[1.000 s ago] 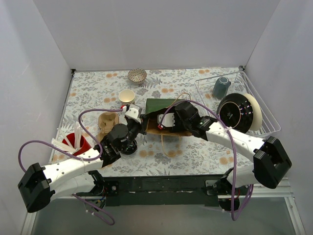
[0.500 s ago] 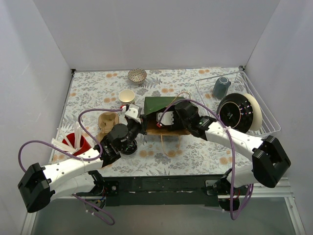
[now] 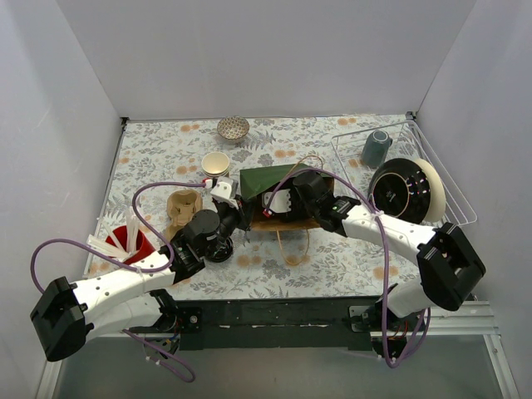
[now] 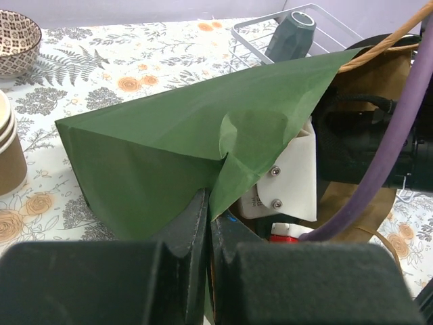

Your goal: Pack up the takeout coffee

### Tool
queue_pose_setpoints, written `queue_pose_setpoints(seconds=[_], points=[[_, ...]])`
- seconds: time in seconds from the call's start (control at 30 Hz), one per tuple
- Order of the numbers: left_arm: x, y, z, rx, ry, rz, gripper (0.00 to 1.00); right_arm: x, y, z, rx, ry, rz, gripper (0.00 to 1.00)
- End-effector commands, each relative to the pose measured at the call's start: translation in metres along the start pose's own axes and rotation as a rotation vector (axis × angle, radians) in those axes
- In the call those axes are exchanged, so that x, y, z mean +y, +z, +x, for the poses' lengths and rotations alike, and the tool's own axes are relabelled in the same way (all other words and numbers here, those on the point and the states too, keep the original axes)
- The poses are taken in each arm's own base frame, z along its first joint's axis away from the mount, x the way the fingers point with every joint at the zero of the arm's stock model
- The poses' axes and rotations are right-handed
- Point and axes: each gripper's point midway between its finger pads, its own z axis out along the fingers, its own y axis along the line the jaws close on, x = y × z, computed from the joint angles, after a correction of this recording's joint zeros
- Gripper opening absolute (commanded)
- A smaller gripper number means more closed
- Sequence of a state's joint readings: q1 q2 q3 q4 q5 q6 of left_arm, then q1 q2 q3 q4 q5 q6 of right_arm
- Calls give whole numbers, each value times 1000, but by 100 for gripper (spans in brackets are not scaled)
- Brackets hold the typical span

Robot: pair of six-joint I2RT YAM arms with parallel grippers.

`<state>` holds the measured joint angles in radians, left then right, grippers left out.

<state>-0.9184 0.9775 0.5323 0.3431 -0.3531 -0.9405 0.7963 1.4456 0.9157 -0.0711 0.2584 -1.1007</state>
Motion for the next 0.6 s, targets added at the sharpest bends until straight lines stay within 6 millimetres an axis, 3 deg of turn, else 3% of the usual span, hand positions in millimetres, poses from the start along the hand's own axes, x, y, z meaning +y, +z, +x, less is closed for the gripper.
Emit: queue_pose_setpoints(seconds=[0.0,0.57], points=[[-7,-2,-14,-19,-54,14,0,-18,6,-7,-41,12,48,18],[11,0,-11,0,-84,-58,0,-10,30,-1,-50,38,13,17]])
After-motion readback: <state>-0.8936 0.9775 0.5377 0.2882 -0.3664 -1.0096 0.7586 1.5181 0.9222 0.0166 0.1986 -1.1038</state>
